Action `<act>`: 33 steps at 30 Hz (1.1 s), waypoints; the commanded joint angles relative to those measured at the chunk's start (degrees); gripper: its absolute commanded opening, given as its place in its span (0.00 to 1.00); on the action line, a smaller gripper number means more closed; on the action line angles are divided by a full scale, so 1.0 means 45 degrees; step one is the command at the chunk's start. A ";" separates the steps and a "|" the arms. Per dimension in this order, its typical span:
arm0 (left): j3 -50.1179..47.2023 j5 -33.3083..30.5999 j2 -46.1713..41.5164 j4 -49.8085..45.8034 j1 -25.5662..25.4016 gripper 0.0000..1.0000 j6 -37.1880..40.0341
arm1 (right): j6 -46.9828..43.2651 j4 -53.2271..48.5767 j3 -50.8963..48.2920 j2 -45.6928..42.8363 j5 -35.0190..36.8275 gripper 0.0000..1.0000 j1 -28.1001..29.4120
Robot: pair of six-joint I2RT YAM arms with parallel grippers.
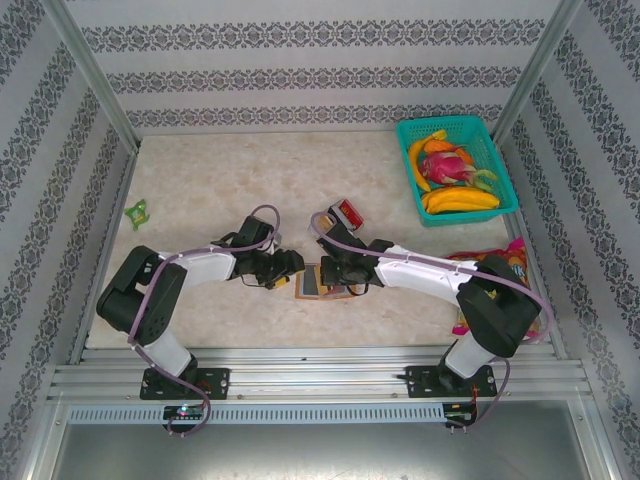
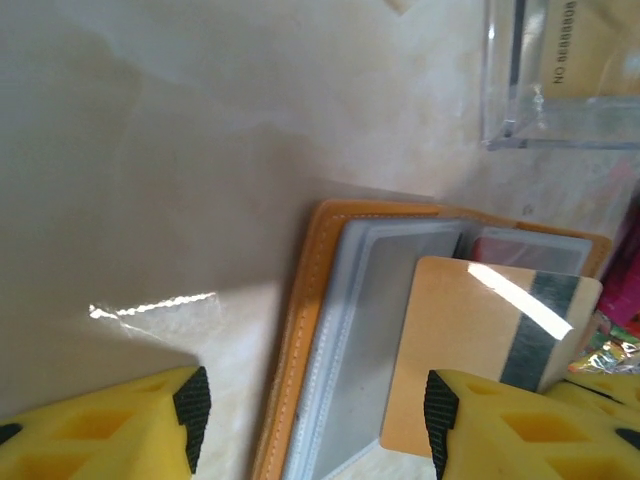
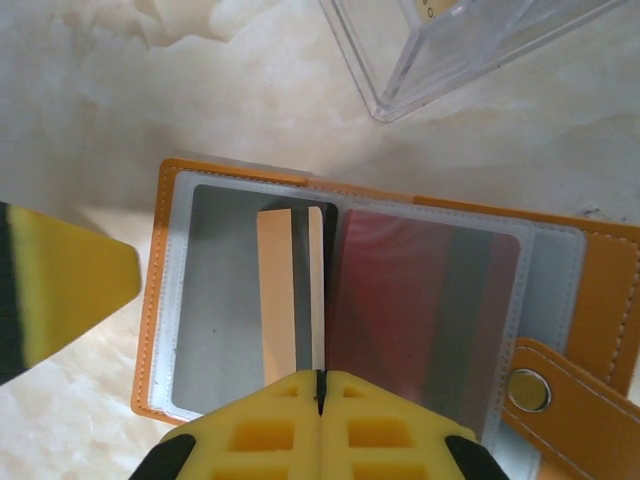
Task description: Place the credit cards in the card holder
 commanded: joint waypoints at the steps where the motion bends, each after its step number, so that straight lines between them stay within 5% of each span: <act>1: 0.0272 0.0018 0.0391 0.0018 -0.0262 0.61 0.0186 | 0.0404 0.0143 0.0198 0.0095 -0.0115 0.07 0.0127; 33: 0.0523 0.0077 0.0998 -0.0054 -0.0488 0.24 0.0357 | 0.1647 0.2437 0.0193 0.1019 -0.2417 0.17 -0.0055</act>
